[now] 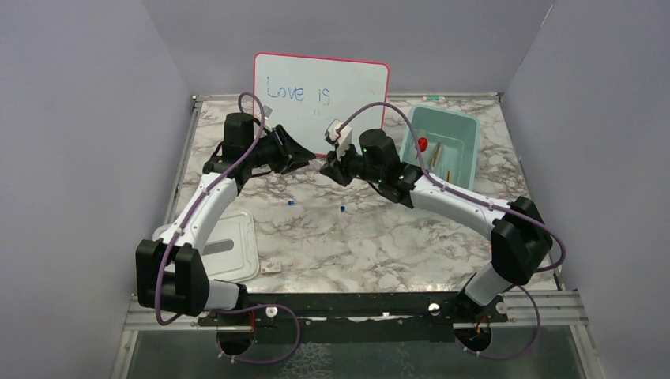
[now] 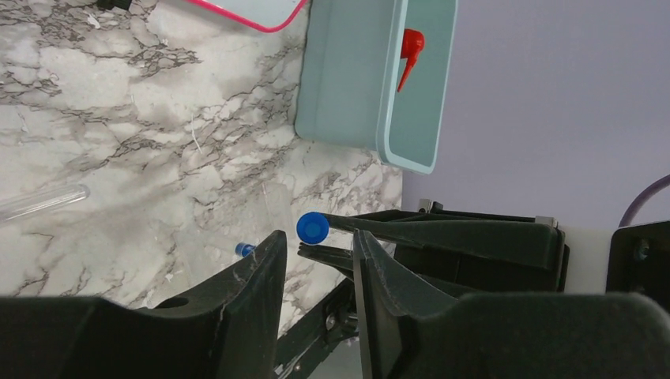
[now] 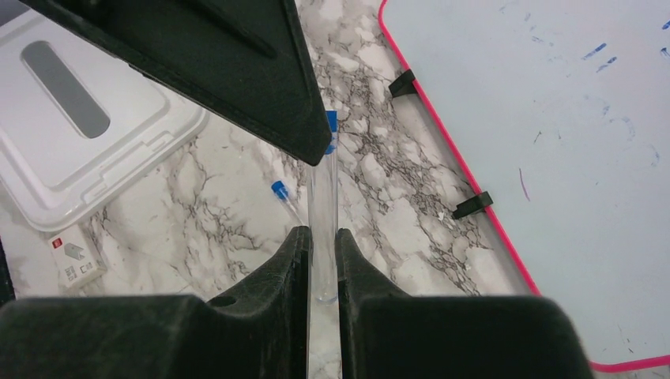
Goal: Organize the chemistry lab equipment
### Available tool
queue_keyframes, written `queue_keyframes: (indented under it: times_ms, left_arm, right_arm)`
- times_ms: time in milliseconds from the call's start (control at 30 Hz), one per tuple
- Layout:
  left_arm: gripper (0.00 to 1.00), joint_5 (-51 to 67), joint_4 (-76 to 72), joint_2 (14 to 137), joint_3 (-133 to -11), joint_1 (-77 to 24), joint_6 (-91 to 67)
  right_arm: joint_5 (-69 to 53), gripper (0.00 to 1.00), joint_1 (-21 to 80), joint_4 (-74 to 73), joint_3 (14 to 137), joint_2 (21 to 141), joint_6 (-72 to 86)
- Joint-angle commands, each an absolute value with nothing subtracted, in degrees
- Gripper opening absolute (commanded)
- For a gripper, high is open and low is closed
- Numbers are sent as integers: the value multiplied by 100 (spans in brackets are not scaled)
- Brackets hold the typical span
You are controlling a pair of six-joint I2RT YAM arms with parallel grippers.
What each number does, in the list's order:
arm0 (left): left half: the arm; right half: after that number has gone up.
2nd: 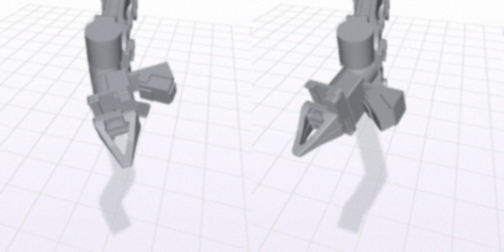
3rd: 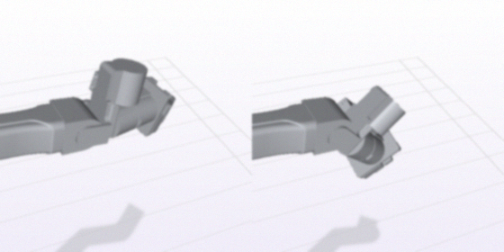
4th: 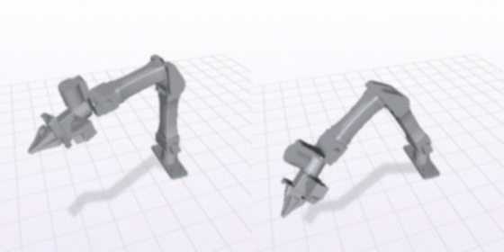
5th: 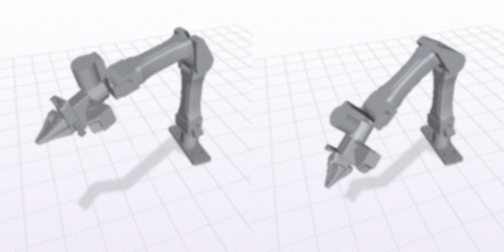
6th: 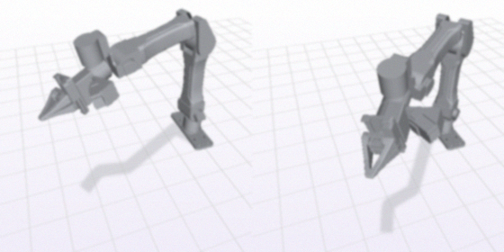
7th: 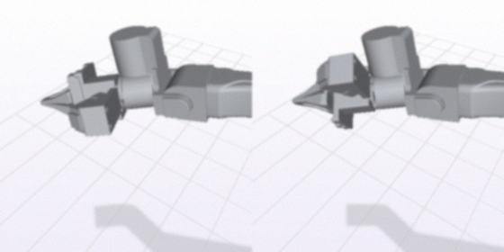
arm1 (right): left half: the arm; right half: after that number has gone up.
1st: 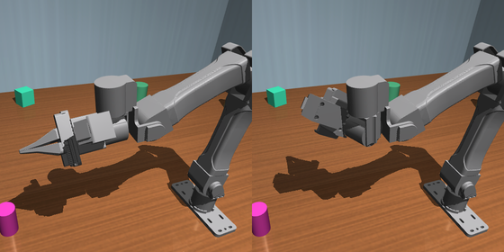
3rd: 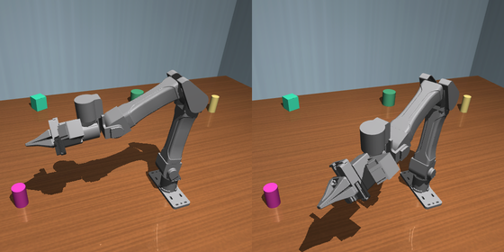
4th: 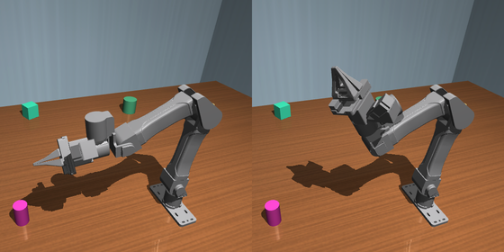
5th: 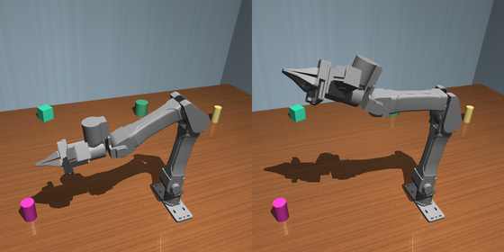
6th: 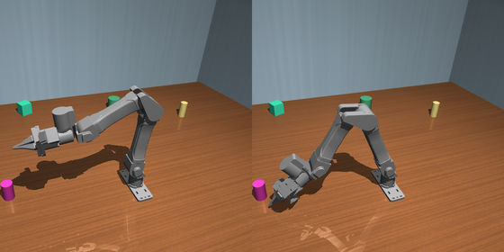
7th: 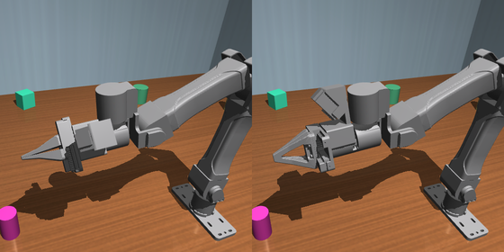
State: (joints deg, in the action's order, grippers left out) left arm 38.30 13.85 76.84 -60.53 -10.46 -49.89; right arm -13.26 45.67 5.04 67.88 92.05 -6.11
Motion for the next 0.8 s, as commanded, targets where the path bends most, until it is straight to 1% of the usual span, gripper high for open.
queue_keyframes:
  times_ms: [0,200,433,467,500,600,633,700,767]
  left_arm:
    - [36,4190,1375,7750,-6090,-1116,-4932]
    - [22,4201,1403,7773,-6108,-1125,-4849]
    - [12,4139,1432,7768,-6175,-1146,-4542]
    - [11,4094,1431,7751,-6197,-1172,-4479]
    - [9,4038,1439,7728,-6216,-1196,-4414]
    - [9,3724,1468,7585,-6240,-1341,-4146]
    - [9,3538,1492,7548,-6234,-1416,-4030]
    - [9,3125,1541,7413,-6225,-1615,-3752]
    - [9,2533,1618,7249,-6214,-1911,-3464]
  right_arm:
    - [-1662,13,4588,596,6741,8976,-733]
    - [-1828,14,4588,547,6676,8905,-806]
    - [-1946,16,4588,452,6673,8828,-831]
    - [-1925,18,4583,426,6671,8828,-793]
    - [-1868,24,4587,377,6695,8825,-723]
    - [-1424,50,4585,186,6805,8794,-363]
    - [-1288,54,4581,188,6781,8731,-290]
    - [-1037,56,4579,160,6702,8520,-175]
    - [-708,57,4579,49,6637,8293,-31]
